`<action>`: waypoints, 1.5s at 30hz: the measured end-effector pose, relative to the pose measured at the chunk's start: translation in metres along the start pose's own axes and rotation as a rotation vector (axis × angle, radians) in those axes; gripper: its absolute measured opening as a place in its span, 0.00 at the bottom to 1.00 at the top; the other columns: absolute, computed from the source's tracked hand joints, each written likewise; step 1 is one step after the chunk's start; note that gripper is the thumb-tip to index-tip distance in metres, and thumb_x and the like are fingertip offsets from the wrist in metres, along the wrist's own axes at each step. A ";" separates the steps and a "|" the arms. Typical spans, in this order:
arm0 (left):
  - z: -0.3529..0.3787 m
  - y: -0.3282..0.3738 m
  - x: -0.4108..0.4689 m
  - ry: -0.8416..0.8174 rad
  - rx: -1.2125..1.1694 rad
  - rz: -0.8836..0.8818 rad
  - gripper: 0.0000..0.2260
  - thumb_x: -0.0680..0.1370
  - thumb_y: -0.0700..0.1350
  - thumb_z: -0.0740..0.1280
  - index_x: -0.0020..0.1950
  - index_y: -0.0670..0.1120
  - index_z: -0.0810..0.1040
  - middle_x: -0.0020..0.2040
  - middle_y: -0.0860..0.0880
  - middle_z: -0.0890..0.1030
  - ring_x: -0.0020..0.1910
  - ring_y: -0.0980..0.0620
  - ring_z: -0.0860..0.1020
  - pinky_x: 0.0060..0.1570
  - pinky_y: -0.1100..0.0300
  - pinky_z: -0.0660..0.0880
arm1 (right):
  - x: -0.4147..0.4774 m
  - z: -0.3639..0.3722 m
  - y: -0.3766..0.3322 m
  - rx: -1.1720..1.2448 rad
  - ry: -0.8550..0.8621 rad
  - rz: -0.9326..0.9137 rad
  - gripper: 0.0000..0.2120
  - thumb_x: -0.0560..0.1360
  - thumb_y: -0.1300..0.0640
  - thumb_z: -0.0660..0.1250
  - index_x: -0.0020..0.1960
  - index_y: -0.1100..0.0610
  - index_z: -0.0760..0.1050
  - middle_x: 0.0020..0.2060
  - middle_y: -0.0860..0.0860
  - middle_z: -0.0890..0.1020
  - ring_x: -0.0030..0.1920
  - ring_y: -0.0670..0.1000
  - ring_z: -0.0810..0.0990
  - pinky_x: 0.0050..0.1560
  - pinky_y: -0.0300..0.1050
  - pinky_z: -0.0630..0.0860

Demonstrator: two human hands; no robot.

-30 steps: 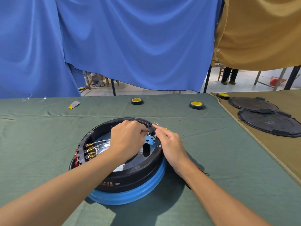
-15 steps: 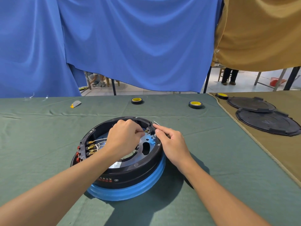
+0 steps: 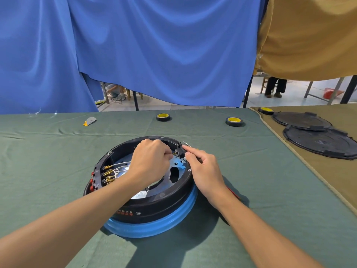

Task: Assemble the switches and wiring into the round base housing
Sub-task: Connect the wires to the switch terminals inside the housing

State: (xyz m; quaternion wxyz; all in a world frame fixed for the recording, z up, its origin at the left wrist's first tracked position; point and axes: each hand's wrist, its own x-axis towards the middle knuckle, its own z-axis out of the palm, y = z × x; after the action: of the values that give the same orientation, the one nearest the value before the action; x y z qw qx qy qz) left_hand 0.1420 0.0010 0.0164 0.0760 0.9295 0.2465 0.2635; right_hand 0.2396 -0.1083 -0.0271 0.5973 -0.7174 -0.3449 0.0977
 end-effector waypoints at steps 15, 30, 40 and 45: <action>-0.004 0.008 0.000 -0.060 0.084 0.017 0.10 0.81 0.47 0.65 0.51 0.48 0.86 0.44 0.50 0.86 0.44 0.51 0.81 0.53 0.58 0.75 | 0.002 0.003 0.006 0.014 0.015 -0.003 0.15 0.80 0.53 0.60 0.63 0.47 0.78 0.44 0.28 0.70 0.44 0.17 0.66 0.40 0.19 0.66; -0.018 0.030 -0.006 -0.042 0.161 -0.090 0.11 0.82 0.49 0.61 0.52 0.44 0.78 0.47 0.48 0.82 0.50 0.44 0.78 0.50 0.52 0.71 | 0.009 -0.069 -0.008 -0.417 0.086 -0.082 0.11 0.76 0.55 0.66 0.56 0.53 0.82 0.48 0.48 0.83 0.51 0.52 0.81 0.56 0.44 0.73; -0.001 0.046 -0.019 -0.053 -0.074 0.047 0.13 0.82 0.50 0.61 0.60 0.45 0.77 0.58 0.48 0.79 0.61 0.46 0.71 0.60 0.53 0.67 | -0.024 -0.087 0.014 -0.841 -0.135 0.013 0.13 0.72 0.42 0.71 0.50 0.49 0.83 0.50 0.49 0.79 0.55 0.53 0.75 0.54 0.47 0.73; -0.002 0.044 -0.019 0.000 -0.176 0.015 0.10 0.81 0.46 0.64 0.57 0.45 0.81 0.54 0.48 0.81 0.57 0.47 0.74 0.57 0.56 0.68 | -0.030 -0.071 0.019 -0.880 0.033 -0.034 0.08 0.78 0.55 0.64 0.49 0.53 0.82 0.51 0.49 0.79 0.56 0.54 0.72 0.51 0.49 0.75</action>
State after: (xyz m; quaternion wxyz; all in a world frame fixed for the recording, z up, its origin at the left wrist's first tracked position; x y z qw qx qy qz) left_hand 0.1449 -0.0467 0.0217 0.1557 0.9210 0.2156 0.2845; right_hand 0.2639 -0.1835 -0.0336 0.2415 -0.8992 -0.3561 -0.0799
